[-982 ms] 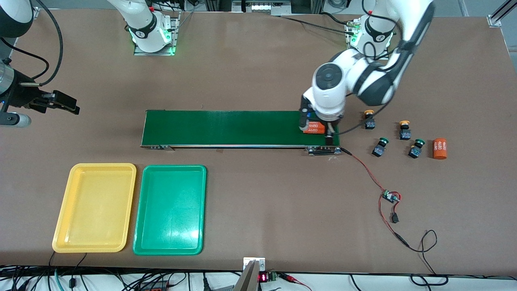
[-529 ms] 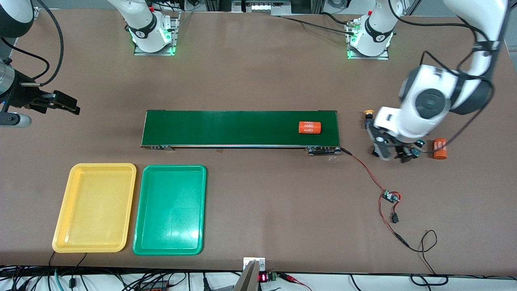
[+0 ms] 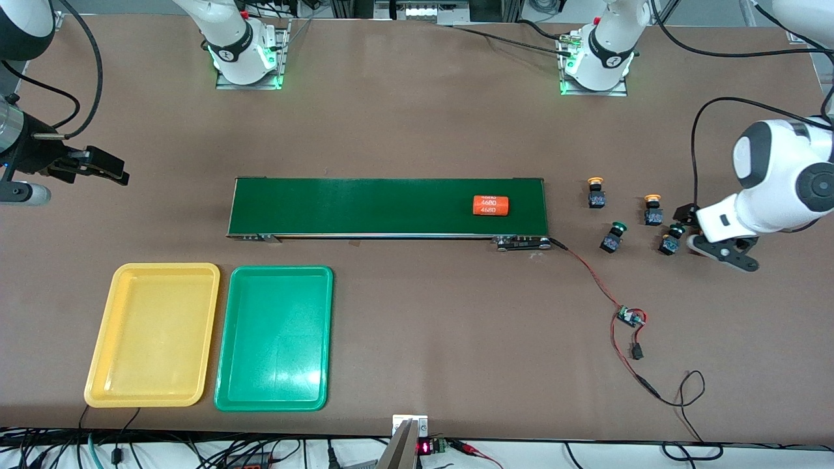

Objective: Sort buttons by color to trays
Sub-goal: 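Move the left gripper back and grasp the second orange battery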

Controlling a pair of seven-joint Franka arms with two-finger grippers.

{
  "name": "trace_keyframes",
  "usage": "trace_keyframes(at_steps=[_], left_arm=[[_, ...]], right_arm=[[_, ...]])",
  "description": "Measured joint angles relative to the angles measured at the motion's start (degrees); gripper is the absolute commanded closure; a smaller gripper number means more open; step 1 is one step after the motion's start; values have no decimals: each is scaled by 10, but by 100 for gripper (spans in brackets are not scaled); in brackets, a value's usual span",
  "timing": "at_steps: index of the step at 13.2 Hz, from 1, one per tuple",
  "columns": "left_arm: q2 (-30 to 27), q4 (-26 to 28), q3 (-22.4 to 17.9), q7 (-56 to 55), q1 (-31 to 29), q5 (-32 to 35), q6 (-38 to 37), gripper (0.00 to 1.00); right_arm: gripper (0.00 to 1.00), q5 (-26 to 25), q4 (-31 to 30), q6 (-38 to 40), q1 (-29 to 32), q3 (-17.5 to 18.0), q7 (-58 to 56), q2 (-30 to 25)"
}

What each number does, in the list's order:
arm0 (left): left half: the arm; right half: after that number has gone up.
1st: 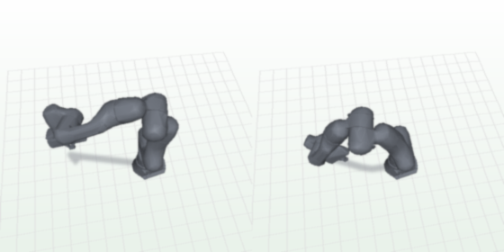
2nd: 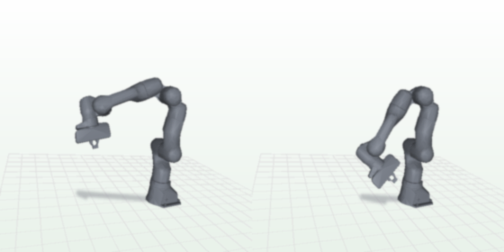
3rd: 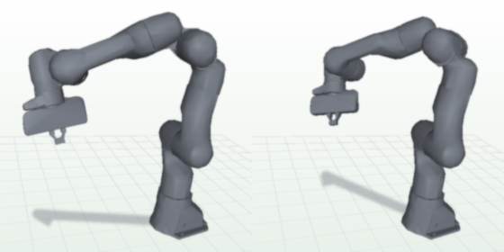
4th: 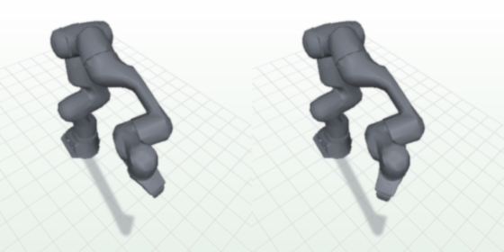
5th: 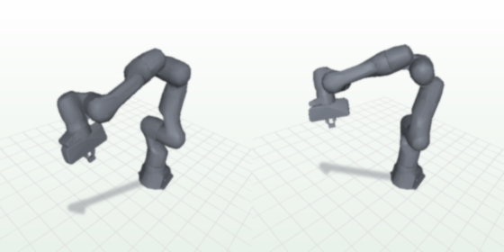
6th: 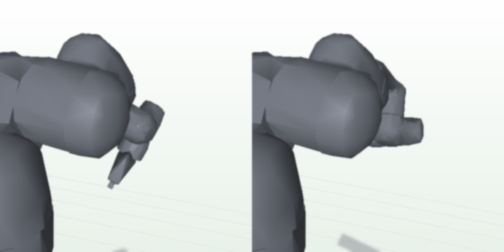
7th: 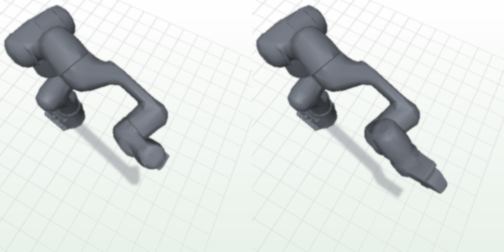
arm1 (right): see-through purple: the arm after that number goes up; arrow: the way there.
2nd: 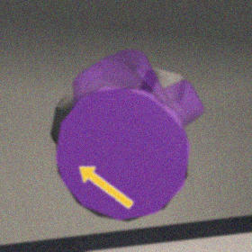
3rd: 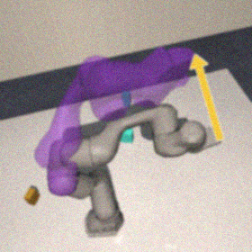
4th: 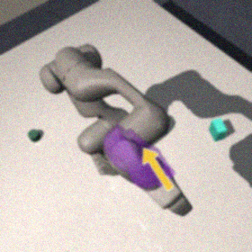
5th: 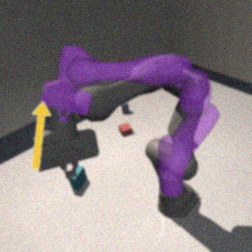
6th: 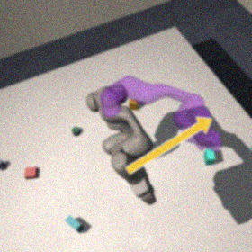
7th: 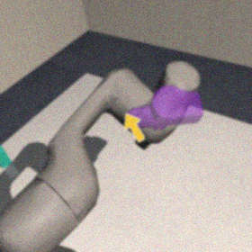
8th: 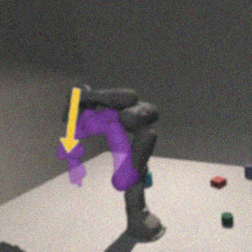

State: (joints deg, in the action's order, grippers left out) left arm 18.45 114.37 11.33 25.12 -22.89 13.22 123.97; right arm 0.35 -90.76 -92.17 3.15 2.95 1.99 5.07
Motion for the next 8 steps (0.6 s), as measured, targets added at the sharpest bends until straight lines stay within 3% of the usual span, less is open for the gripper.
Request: trace_keyframes(at_steps=[5,8], left_arm=[[73,1,-6,-5,-97,0,65,0],[93,1,-5,-8,-106,0,75,0]], right_arm=[[0,0,0,0,0,0,0,0],[0,0,0,0,1,0,0,0]])
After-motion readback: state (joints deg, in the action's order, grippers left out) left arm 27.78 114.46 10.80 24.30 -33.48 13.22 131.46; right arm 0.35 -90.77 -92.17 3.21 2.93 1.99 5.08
